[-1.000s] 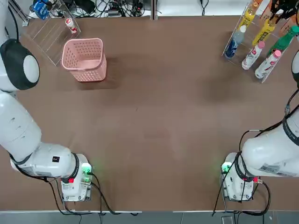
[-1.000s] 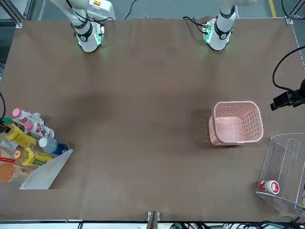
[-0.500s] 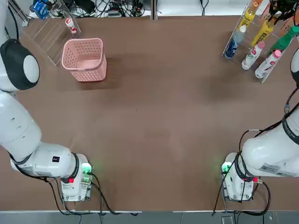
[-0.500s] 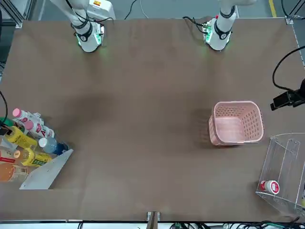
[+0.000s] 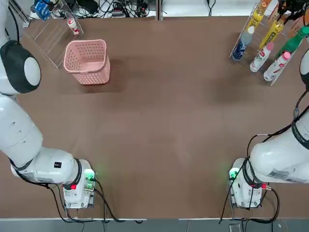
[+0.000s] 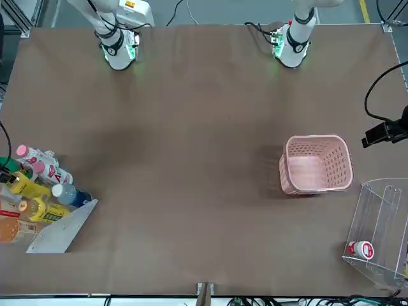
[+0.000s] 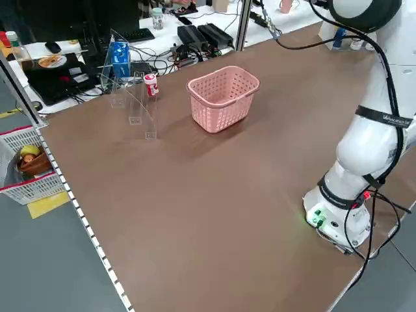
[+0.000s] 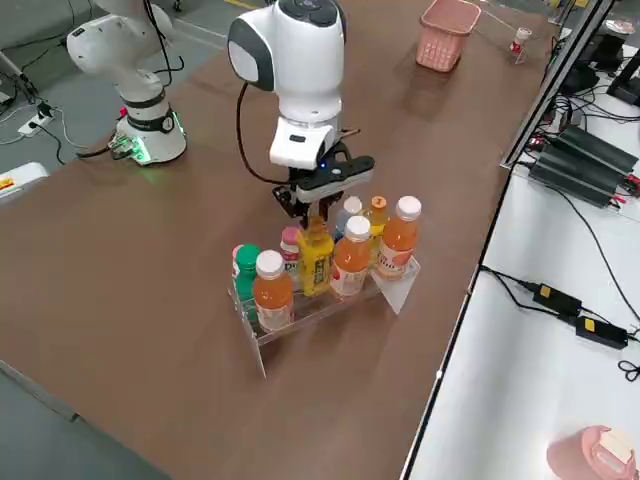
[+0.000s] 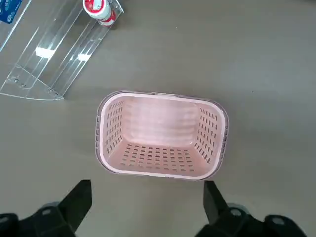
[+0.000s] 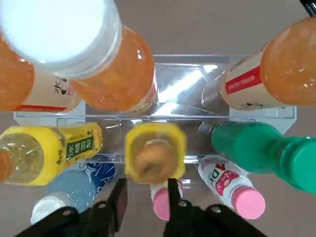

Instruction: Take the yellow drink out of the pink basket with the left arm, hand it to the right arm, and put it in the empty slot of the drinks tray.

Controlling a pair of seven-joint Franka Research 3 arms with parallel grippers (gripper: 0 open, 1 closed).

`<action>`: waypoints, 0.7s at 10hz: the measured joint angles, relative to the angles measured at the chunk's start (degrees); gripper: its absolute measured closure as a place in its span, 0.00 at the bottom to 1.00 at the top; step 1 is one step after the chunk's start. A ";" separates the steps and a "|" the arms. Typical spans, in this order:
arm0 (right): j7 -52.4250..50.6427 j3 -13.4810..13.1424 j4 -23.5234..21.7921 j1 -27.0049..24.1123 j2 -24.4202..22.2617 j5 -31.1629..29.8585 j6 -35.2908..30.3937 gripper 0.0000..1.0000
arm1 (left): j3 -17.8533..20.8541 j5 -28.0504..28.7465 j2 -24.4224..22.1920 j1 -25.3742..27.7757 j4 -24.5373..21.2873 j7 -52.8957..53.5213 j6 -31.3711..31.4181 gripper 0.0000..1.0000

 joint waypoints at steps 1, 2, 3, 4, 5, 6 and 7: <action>-0.33 0.00 0.51 0.00 -0.12 -0.02 0.00 0.41 | 0.00 0.00 0.00 0.00 0.00 0.00 0.00 0.00; -1.42 0.00 1.00 0.00 -0.41 -0.02 0.00 0.26 | 0.00 0.00 0.00 0.00 0.00 0.00 0.00 0.00; -2.38 0.00 1.43 0.00 -0.95 -0.02 -0.06 0.21 | 0.00 0.00 0.00 0.00 0.00 0.00 0.00 0.00; -2.72 0.00 1.74 0.00 -1.93 -0.02 -0.85 0.20 | 0.00 0.00 0.00 0.00 0.00 0.00 0.00 0.00; -3.02 -0.01 1.93 0.01 -3.42 -0.02 -2.54 0.18 | 0.01 0.00 0.00 0.00 0.00 0.00 0.00 0.00; -3.24 0.06 2.13 0.11 -5.48 -0.02 -4.98 0.14 | 0.01 0.00 0.00 0.00 0.00 0.00 0.00 0.00; -3.58 0.17 2.41 0.76 -8.05 -0.01 -8.05 0.02 | 0.02 0.00 0.00 0.01 0.00 0.00 0.00 0.00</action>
